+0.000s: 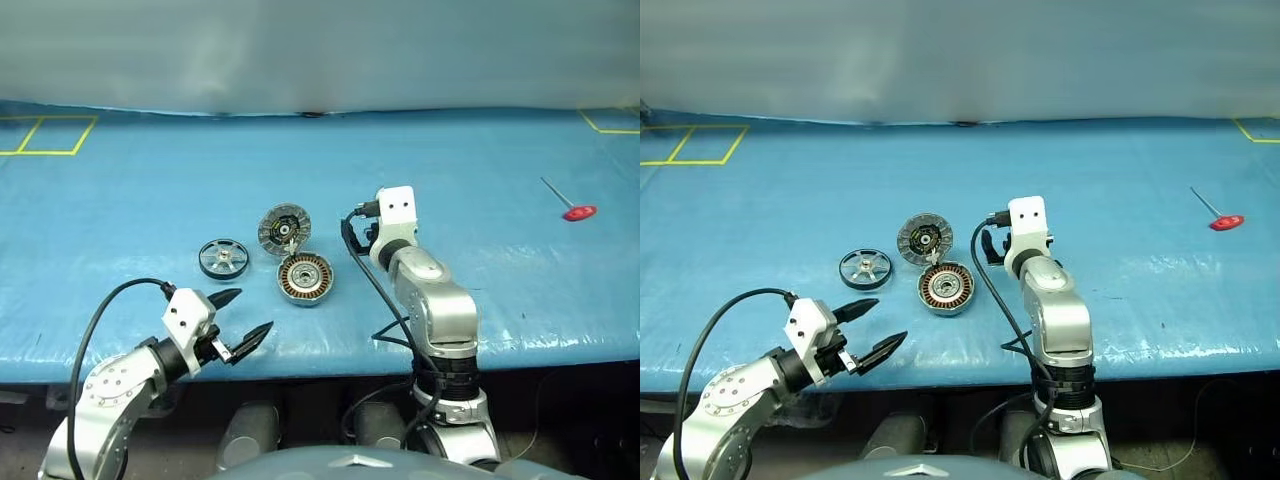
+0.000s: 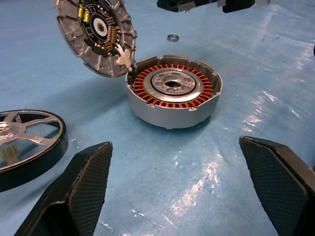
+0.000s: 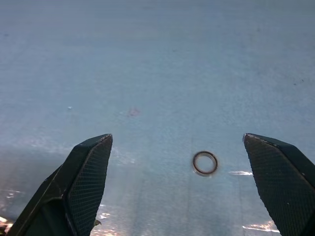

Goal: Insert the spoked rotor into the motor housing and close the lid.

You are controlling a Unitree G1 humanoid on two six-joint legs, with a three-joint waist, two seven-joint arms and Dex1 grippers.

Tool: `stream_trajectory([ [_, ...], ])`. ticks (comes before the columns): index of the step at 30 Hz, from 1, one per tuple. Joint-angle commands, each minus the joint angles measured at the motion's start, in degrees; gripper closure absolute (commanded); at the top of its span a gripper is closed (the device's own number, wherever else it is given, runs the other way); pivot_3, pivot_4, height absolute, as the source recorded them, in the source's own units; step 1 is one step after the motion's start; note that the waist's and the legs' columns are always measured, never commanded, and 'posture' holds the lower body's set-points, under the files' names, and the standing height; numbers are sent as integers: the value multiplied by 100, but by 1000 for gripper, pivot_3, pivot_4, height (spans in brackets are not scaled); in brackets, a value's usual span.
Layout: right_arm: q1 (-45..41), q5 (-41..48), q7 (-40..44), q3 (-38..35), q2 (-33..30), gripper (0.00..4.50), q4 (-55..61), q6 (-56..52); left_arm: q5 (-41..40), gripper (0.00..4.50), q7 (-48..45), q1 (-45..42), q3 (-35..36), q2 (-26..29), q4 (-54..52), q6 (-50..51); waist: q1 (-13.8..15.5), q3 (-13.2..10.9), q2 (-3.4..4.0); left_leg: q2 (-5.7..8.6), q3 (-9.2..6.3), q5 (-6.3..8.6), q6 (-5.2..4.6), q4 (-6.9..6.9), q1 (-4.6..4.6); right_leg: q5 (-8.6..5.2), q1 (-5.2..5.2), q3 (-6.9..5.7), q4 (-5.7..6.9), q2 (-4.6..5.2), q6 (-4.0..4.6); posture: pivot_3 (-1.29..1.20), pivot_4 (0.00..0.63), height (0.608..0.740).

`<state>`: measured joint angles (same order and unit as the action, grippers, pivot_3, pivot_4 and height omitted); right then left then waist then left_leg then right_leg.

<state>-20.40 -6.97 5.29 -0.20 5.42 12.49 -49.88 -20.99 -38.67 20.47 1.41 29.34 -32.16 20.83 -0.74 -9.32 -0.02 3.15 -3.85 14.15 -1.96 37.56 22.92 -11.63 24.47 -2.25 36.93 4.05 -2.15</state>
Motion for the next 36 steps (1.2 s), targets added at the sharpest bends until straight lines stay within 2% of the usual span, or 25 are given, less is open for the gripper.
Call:
stream_trajectory([
  [1,-28,-90,-466,95,118,14,-365,716,30,0,51,-29,-81,-65,-55,-171,-18,0,0,-3,2,-1,0,0,-1,0,-1,0,1,-4,0,0,150,740],
  [7,-242,91,-763,27,181,14,-1333,1558,291,0,159,-57,-268,-200,120,-530,-58,1,1,-20,11,-4,5,-4,-5,3,-17,6,2,-22,7,0,150,740],
  [16,-451,221,-784,55,177,14,-2055,2060,675,0,534,63,-393,-602,449,-1162,-70,1,1,-53,33,-6,8,-4,-11,13,-18,17,0,-52,25,0,150,740],
  [19,-476,224,-806,55,148,630,-2259,2197,735,0,611,97,-424,-700,497,-1288,-72,1,1,-57,39,-6,9,-4,-11,14,-17,18,1,-55,28,0,150,740],
  [23,-543,224,-840,24,87,1894,-2546,2373,771,0,652,116,-456,-741,523,-1344,-75,1,1,-62,45,-6,9,-4,-13,16,-17,20,1,-57,31,0,150,740],
  [34,-805,329,-951,-76,-22,1894,-3104,2606,757,0,676,96,-467,-740,507,-1303,-86,1,1,-68,56,-7,9,-4,-19,20,-20,25,1,-61,34,0,150,740],
  [36,-766,341,-969,-49,-13,2263,-3073,2565,752,0,686,96,-462,-736,502,-1290,-86,1,1,-69,58,-7,8,-4,-20,20,-20,26,1,-62,34,0,150,740],
])
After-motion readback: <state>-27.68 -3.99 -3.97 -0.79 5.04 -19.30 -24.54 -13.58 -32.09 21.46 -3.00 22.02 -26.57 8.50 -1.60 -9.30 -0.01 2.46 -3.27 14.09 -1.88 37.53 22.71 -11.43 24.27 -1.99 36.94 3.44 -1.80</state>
